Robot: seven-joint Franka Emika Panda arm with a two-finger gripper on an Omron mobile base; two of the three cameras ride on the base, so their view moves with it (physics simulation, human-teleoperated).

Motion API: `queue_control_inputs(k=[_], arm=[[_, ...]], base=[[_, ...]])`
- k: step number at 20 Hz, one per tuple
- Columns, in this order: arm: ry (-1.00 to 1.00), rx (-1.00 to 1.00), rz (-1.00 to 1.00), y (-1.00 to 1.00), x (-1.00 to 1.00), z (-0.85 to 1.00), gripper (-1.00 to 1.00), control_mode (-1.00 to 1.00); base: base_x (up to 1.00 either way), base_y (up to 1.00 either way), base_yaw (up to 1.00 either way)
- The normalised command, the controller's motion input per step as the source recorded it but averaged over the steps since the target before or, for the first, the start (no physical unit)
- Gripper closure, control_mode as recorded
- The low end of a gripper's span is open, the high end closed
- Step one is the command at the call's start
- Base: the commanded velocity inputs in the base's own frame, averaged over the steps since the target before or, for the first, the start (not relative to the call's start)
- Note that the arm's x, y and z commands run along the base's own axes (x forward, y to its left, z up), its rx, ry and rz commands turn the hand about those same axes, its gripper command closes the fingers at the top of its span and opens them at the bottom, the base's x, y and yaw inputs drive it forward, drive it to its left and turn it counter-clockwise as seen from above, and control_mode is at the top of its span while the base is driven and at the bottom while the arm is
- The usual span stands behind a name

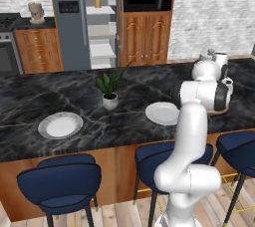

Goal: Pick the chicken drumstick and mushroom from their plates and place them in the bowl. Then put the bowl in the fridge.

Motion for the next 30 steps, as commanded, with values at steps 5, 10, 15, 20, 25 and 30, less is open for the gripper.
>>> queue_control_inputs(k=[5, 10, 15, 20, 25, 30], arm=[[0.0, 0.0, 0.0, -0.17, 0.14, -0.28, 1.0, -1.0], [0.0, 0.0, 0.0, -0.22, 0.1, -0.29, 1.0, -1.0], [0.0, 0.0, 0.0, -0.07, 0.12, -0.17, 1.0, -1.0], [0.0, 0.0, 0.0, 0.0, 0.12, -0.16, 1.0, -1.0], [0.0, 0.0, 0.0, 0.01, 0.1, -0.23, 1.0, -1.0], [0.0, 0.0, 0.0, 0.01, 0.1, -0.21, -1.0, -1.0]], base=[[0.0, 0.0, 0.0], [0.0, 0.0, 0.0], [0.0, 0.0, 0.0], [0.0, 0.0, 0.0], [0.0, 0.0, 0.0], [0.0, 0.0, 0.0]])
